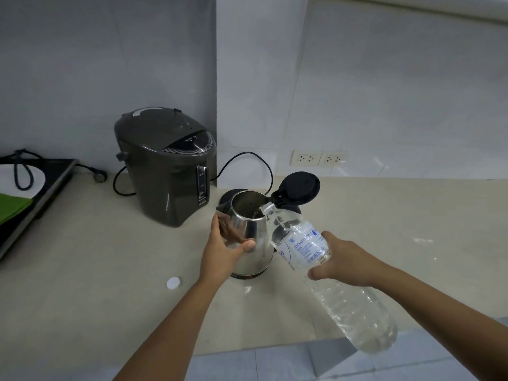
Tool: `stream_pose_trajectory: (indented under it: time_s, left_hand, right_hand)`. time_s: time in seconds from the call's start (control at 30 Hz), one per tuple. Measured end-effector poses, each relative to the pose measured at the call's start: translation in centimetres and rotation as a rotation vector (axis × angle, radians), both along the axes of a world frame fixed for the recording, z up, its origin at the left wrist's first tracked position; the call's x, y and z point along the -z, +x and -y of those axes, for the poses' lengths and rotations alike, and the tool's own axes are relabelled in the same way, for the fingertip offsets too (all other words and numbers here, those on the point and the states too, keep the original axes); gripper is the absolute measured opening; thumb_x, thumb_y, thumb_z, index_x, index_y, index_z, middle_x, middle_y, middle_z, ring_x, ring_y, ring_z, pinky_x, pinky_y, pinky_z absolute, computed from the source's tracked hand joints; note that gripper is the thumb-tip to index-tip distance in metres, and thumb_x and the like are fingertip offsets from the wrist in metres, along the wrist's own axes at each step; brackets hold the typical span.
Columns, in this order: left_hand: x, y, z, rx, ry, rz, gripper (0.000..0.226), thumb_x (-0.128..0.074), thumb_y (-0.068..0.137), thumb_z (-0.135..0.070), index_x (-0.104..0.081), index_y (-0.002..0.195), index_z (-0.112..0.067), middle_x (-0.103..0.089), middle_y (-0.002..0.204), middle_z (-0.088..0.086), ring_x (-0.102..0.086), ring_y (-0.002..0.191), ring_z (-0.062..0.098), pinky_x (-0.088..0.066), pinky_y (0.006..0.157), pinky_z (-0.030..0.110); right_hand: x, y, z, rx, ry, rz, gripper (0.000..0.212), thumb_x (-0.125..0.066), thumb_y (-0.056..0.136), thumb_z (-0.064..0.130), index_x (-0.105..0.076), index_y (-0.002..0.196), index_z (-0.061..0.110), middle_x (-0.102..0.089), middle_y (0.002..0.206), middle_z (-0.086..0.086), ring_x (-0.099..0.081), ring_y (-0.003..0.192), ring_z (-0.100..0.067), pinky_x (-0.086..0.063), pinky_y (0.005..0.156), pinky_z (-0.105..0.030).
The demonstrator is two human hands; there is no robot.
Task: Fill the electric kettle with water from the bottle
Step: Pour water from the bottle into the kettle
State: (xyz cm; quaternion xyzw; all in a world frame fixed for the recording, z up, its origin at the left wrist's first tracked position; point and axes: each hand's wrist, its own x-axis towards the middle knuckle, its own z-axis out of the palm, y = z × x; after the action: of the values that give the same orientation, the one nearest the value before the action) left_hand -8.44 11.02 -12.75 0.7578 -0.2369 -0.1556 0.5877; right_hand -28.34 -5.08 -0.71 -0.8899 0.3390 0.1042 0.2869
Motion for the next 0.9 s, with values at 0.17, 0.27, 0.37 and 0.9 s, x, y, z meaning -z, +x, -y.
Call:
stream_pose_trajectory:
  time_s: [0.17,0.27,0.37,0.9]
  left_hand:
    - [0.1,0.0,0.0,-0.003,0.009,-0.002,0.082,-0.088,0.066,-0.040,-0.036,0.129,-0.040,-0.063,0.119,-0.007,-0.057,0.115,0.009,-0.043,0.091,0.025]
    - [0.1,0.0,-0.1,0.000,-0.001,-0.001,0.079,-0.089,0.066,-0.037,-0.036,0.123,-0.044,-0.062,0.118,-0.011,-0.054,0.113,0.002,-0.040,0.090,0.021]
    - [0.0,-0.1,-0.2,0.000,-0.002,0.006,0.082,-0.089,0.067,-0.035,-0.036,0.130,-0.040,-0.058,0.122,-0.013,-0.053,0.112,0.004,-0.040,0.091,0.023]
    - [0.1,-0.1,-0.2,-0.004,0.023,0.007,0.086,-0.088,0.066,-0.040,-0.035,0.134,-0.036,-0.060,0.119,-0.012,-0.054,0.112,0.004,-0.045,0.095,0.029]
  right_hand:
    - [-1.2,0.3,-0.3,-0.022,-0.031,-0.043,0.051,-0.079,0.071,0.040,-0.044,0.106,0.030,-0.058,0.075,0.008,-0.057,0.061,-0.011,-0.041,0.053,-0.019]
    - [-1.5,0.4,-0.3,-0.029,-0.043,-0.056,0.052,-0.078,0.071,0.040,-0.044,0.109,0.029,-0.058,0.074,0.008,-0.056,0.060,-0.011,-0.041,0.053,-0.020]
    - [-1.5,0.4,-0.3,-0.032,-0.042,-0.069,0.053,-0.078,0.071,0.040,-0.045,0.111,0.028,-0.058,0.075,0.007,-0.056,0.062,-0.012,-0.043,0.056,-0.022]
    - [-1.6,0.7,0.0,-0.048,-0.076,-0.102,0.056,-0.078,0.068,0.042,-0.047,0.113,0.029,-0.064,0.083,0.006,-0.063,0.069,-0.013,-0.049,0.062,-0.026]
